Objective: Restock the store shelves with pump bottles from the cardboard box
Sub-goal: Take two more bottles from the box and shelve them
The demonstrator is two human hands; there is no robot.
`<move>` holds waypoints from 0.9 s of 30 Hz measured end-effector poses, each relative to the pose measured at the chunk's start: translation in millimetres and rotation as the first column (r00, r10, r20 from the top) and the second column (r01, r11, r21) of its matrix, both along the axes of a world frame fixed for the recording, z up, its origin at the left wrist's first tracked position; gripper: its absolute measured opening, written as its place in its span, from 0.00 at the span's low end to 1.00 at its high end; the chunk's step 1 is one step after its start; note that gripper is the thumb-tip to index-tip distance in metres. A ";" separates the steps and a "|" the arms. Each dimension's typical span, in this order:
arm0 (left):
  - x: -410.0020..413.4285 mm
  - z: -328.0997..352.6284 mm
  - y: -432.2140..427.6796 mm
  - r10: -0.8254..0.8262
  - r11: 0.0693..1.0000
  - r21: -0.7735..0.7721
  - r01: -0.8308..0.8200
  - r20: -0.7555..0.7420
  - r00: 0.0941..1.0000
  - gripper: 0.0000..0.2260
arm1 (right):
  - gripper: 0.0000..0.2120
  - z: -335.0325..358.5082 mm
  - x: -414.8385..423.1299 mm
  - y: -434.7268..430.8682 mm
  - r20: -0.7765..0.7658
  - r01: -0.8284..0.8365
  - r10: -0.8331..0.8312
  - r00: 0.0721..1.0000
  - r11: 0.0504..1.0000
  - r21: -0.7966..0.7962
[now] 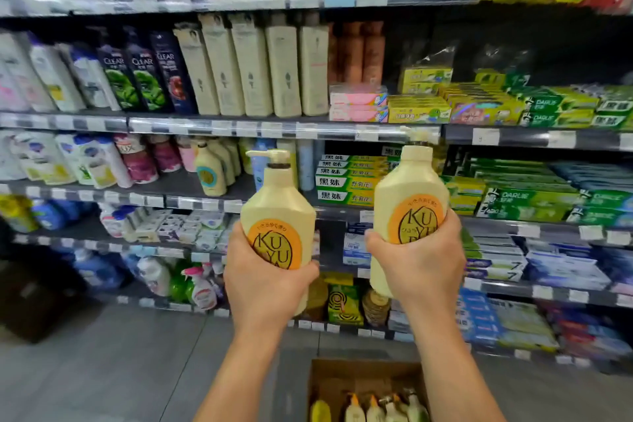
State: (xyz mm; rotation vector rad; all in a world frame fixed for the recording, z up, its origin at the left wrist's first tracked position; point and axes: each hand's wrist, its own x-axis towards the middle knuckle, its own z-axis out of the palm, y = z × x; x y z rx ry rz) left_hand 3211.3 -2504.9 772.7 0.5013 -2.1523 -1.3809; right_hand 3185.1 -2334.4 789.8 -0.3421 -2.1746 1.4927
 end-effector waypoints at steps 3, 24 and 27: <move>23.5 21.8 -9.9 0.046 0.998 -0.038 -0.047 -0.043 0.998 0.37 | 0.42 15.5 14.4 -9.7 -0.033 -0.050 0.050 0.998 0.999 -0.001; 92.9 38.8 -298.7 0.260 0.966 0.026 -0.259 -0.151 0.954 0.36 | 0.48 19.1 47.7 -297.4 -0.053 -0.292 0.295 0.954 0.955 0.051; 85.6 27.6 -357.9 0.259 0.966 0.042 -0.256 -0.131 0.957 0.39 | 0.46 10.6 45.4 -347.7 -0.042 -0.280 0.281 0.959 0.960 0.017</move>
